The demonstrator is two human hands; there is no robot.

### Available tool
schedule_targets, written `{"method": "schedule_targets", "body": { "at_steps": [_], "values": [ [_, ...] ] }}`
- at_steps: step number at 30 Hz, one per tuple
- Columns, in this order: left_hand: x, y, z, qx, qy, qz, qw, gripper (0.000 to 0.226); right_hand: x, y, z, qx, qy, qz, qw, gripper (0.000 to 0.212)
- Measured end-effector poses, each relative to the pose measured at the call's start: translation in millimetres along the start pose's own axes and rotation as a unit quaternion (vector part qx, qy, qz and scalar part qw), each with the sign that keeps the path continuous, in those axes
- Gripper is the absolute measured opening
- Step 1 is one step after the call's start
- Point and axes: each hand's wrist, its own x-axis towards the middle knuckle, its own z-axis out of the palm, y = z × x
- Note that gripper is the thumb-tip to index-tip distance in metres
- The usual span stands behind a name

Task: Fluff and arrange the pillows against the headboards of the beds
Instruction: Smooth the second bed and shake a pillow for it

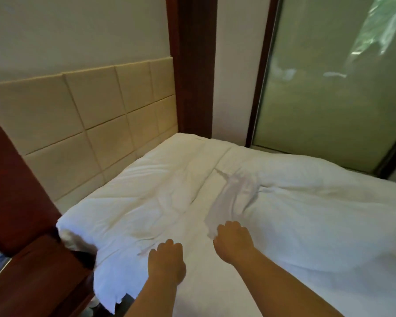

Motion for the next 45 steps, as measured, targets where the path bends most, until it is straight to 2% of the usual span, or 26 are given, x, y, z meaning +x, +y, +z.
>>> {"method": "schedule_targets", "body": {
  "at_steps": [5, 10, 13, 16, 19, 22, 26, 30, 35, 39, 45],
  "values": [
    [62, 80, -4, 0.037, -0.023, 0.019, 0.999, 0.036, 48, 113, 9, 0.055, 0.003, 0.074, 0.996, 0.032],
    [131, 157, -27, -0.006, 0.016, 0.004, 1.000, 0.042, 100, 207, 13, 0.059, 0.022, 0.106, 0.992, 0.038],
    [166, 191, -39, -0.065, 0.049, -0.014, 0.997, 0.062, 132, 251, 14, 0.050, 0.013, 0.132, 0.990, 0.071],
    [198, 217, -46, -0.124, 0.075, -0.026, 0.989, 0.085, 160, 284, 22, 0.062, -0.042, 0.144, 0.987, 0.107],
    [222, 236, -46, -0.163, 0.076, -0.034, 0.983, 0.098, 174, 300, 40, 0.072, -0.090, 0.134, 0.984, 0.116],
    [234, 241, -37, -0.160, 0.071, -0.032, 0.984, 0.092, 176, 301, 59, 0.060, -0.113, 0.117, 0.985, 0.099],
    [236, 241, -24, -0.129, 0.051, -0.008, 0.990, 0.054, 168, 293, 72, 0.000, -0.104, 0.063, 0.993, 0.078],
    [211, 246, 3, -0.122, 0.035, 0.020, 0.992, 0.025, 149, 281, 82, -0.020, -0.105, 0.037, 0.994, 0.069],
    [151, 226, 48, -0.104, -0.015, 0.051, 0.993, 0.026, 103, 256, 99, -0.011, -0.125, 0.032, 0.992, 0.053],
    [101, 188, 72, -0.079, -0.039, 0.063, 0.994, 0.029, 50, 215, 108, -0.003, -0.104, 0.062, 0.993, 0.063],
    [37, 149, 30, -0.168, 0.030, 0.086, 0.982, 0.029, -17, 108, 94, 0.075, 0.041, 0.061, 0.994, 0.110]
  ]
}}
